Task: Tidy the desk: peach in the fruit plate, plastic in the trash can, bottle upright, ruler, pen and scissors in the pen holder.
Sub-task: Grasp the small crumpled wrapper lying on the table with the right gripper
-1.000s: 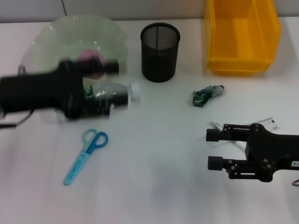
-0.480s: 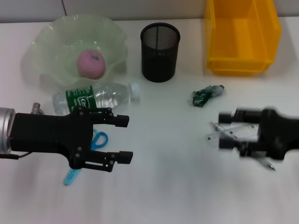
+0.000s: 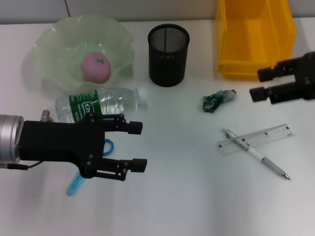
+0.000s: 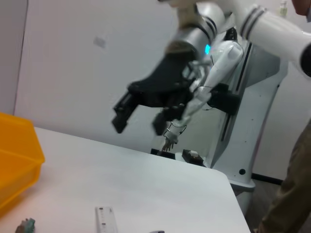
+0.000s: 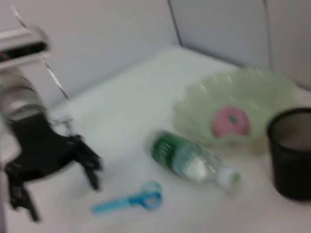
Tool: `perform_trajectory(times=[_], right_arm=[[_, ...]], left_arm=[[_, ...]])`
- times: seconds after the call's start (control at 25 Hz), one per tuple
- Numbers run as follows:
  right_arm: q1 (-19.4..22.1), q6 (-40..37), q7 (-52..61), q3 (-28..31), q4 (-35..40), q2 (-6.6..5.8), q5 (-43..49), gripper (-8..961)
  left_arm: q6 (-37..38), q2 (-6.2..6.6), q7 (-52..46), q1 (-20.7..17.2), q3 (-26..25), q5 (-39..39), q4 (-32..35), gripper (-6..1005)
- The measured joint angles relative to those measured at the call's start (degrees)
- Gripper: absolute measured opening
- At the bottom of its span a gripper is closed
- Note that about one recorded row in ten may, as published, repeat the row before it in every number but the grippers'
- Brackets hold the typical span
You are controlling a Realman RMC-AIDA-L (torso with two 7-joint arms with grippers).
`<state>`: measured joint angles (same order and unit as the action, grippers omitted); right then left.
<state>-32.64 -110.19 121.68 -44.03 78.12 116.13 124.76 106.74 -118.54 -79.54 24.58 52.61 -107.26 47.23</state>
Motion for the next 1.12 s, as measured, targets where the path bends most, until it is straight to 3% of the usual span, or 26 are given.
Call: perform_trajectory(times=[0.16, 0.2, 0.44, 0.6, 1.12], right_arm=[[-4.70, -0.27, 3.39, -1.59, -0.12, -0.81, 8.37, 689], [-6.80, 0.00, 3.86, -3.94, 0.02, -0.37, 13.63, 689], [-10.76, 2.22, 4.01, -10.67, -0.20, 1.36, 22.49, 689], [-11.38, 9.04, 3.81, -18.25, -2.68, 2.88, 27.28, 689], [-11.69, 26.10, 4.17, -25.87, -13.45, 3.24, 26.44, 688]], left_arm=[[0.43, 0.02, 0.01, -0.24, 0.08, 0.00, -0.13, 801], [0.47, 0.02, 0.02, -0.28, 0.13, 0.00, -0.20, 801], [0.52, 0.05, 0.05, -0.33, 0.14, 0.00, -0.29, 800], [0.57, -0.02, 0.06, -0.27, 0.12, 0.00, -0.30, 800], [-0.04, -0.02, 0.13, 0.18, -0.28, -0.05, -0.51, 800]])
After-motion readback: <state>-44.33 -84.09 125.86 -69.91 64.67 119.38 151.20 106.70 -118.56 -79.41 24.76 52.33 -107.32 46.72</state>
